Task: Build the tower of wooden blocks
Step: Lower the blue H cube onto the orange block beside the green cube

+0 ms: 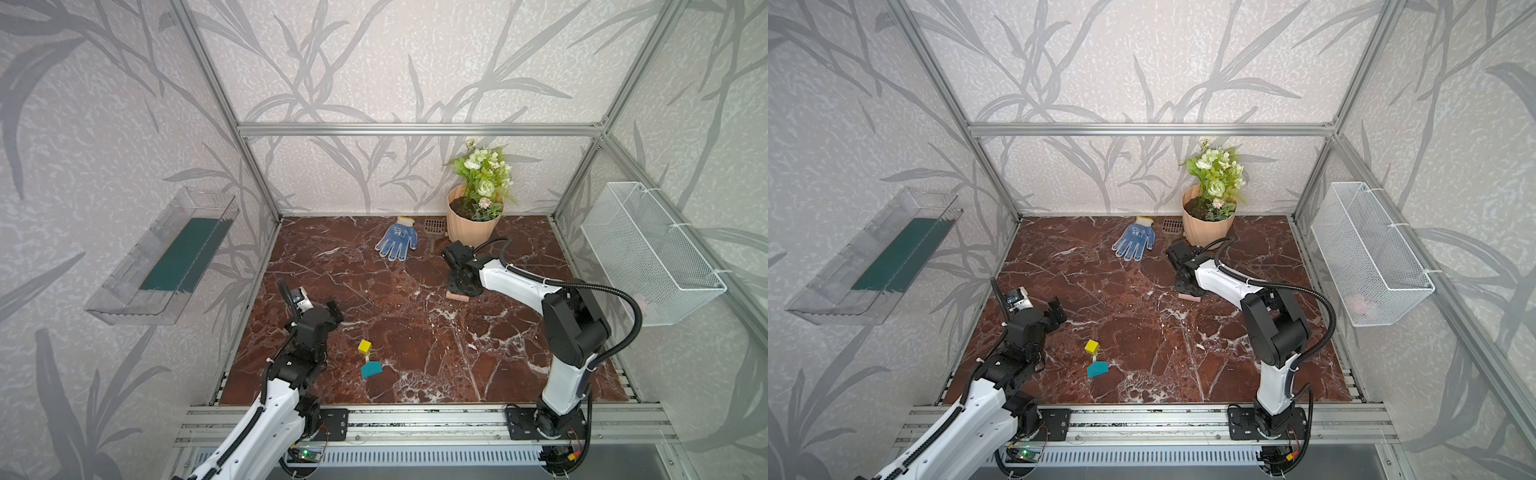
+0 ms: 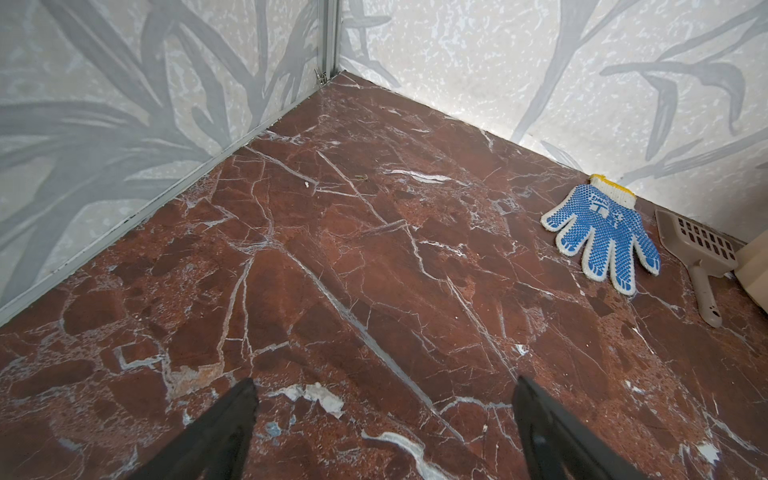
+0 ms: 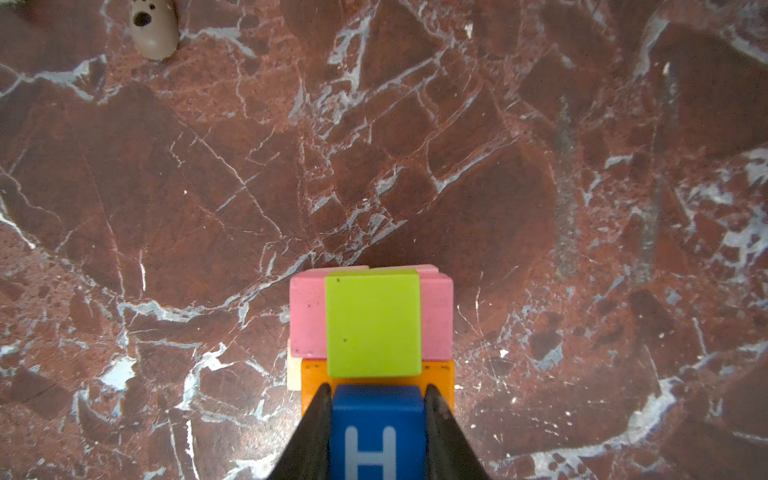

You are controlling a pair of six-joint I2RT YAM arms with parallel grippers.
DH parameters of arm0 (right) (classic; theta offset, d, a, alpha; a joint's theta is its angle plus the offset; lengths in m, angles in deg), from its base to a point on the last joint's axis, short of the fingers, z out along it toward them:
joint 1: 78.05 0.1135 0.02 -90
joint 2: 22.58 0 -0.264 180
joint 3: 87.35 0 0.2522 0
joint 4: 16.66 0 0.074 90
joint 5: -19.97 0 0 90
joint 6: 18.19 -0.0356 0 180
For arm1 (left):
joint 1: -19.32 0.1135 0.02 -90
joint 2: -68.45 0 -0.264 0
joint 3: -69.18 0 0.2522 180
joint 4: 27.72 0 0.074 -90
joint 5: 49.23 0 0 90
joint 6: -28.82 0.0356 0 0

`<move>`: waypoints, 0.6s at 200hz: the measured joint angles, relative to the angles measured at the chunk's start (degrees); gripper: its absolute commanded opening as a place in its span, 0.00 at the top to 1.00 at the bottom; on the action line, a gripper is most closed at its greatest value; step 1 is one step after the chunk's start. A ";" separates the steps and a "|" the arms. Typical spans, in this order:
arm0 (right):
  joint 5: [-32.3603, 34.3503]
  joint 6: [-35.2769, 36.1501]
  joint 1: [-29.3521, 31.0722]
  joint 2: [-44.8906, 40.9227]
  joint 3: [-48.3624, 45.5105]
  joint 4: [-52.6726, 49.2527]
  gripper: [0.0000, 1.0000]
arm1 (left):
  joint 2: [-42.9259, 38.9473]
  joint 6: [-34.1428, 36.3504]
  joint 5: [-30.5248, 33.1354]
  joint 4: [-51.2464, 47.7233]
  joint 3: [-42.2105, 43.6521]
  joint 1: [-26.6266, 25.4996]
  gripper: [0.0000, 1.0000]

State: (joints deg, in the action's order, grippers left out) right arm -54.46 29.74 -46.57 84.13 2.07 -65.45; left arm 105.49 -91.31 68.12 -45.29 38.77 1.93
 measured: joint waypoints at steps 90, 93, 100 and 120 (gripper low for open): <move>-0.09 0.37 -0.26 0.28 0.57 -0.02 0.99 | 0.00 0.00 -0.02 0.02 0.00 0.00 0.05; -0.09 0.37 -0.28 0.33 0.59 -0.04 0.99 | 0.00 0.00 -0.02 0.02 0.00 0.00 0.05; -0.17 0.39 -0.33 0.55 0.79 -0.07 0.99 | 0.00 0.00 -0.02 0.02 0.00 0.00 0.05; -0.28 0.57 -0.42 1.11 1.31 -0.11 0.96 | 0.00 0.00 -0.02 0.02 0.00 0.00 0.05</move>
State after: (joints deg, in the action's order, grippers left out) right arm -54.75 30.31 -46.98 85.25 3.38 -65.56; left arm 105.49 -91.31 68.10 -45.27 38.77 1.93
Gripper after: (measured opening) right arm 0.326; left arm 0.954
